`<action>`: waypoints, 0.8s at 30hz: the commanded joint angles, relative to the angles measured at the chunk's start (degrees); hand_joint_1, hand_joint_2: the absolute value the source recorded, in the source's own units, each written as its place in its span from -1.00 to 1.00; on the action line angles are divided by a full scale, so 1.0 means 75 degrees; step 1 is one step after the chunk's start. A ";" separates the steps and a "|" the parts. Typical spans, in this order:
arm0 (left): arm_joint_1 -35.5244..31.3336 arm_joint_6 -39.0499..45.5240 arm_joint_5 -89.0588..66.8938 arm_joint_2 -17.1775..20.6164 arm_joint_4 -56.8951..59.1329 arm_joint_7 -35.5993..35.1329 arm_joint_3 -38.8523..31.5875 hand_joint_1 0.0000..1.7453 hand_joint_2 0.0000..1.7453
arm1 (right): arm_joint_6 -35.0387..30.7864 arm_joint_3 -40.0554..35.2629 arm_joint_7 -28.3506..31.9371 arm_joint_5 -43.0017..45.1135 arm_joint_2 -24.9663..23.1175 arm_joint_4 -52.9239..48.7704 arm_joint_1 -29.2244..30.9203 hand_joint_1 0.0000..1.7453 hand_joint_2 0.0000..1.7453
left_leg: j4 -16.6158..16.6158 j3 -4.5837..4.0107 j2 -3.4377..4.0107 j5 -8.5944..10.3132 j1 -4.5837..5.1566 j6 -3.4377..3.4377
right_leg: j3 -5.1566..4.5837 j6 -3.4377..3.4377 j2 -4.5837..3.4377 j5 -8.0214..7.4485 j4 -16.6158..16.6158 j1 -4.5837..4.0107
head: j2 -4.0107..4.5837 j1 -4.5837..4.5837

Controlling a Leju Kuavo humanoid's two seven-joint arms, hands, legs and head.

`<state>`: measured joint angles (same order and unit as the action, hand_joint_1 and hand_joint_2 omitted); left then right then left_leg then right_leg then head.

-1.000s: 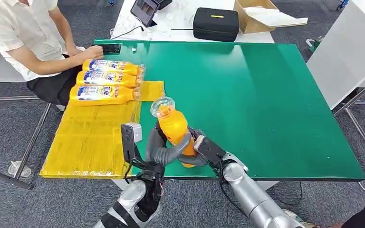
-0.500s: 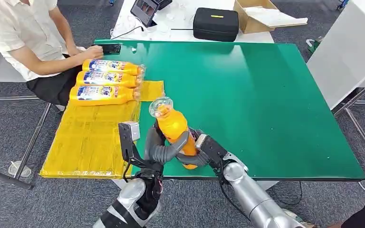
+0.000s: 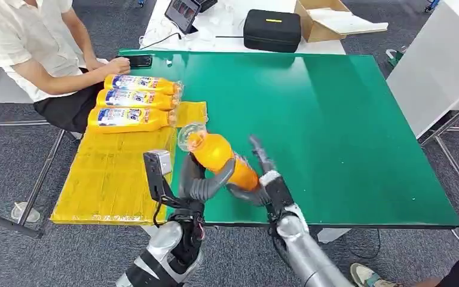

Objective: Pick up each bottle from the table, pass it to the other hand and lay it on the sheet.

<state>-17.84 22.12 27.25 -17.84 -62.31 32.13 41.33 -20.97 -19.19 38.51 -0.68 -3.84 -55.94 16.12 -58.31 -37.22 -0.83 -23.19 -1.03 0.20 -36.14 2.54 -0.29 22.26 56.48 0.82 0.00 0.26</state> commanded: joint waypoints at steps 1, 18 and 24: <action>0.0325 0.0149 -0.0079 0.0633 -0.0725 -0.0131 -0.0203 1.00 1.00 | -0.1395 0.3763 0.0199 0.0288 0.0152 -0.1595 -0.0942 -1.00 -1.00 | 0.0014 0.0048 -0.0043 -0.0009 0.0013 0.0013 | 0.0061 -0.0006 0.0057 0.0026 -0.0011 0.0008 | 0.0000 -0.0003; 0.0013 0.2169 -0.2907 0.0910 0.0248 0.0121 -0.1618 1.00 1.00 | -0.1410 0.5242 0.0199 -0.0237 -0.0669 -0.2677 -0.2147 -1.00 -1.00 | 0.0011 0.0030 -0.0020 -0.0010 0.0018 0.0007 | 0.0032 0.0006 0.0041 0.0024 -0.0007 0.0015 | 0.0000 0.0000; 0.0013 0.2169 -0.2907 0.0910 0.0248 0.0121 -0.1618 1.00 1.00 | -0.1410 0.5242 0.0199 -0.0237 -0.0669 -0.2677 -0.2147 -1.00 -1.00 | 0.0008 0.0029 -0.0006 -0.0014 0.0022 0.0012 | 0.0033 0.0009 0.0027 0.0023 -0.0008 0.0020 | 0.0000 -0.0003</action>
<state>-14.70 38.14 5.77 -12.83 -65.66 33.07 30.80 -31.74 17.51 40.11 -2.62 -7.06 -75.73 0.08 -58.30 -37.27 -0.96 -23.21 -0.87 0.27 -36.16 2.71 -0.07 22.37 56.47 0.99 0.00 0.24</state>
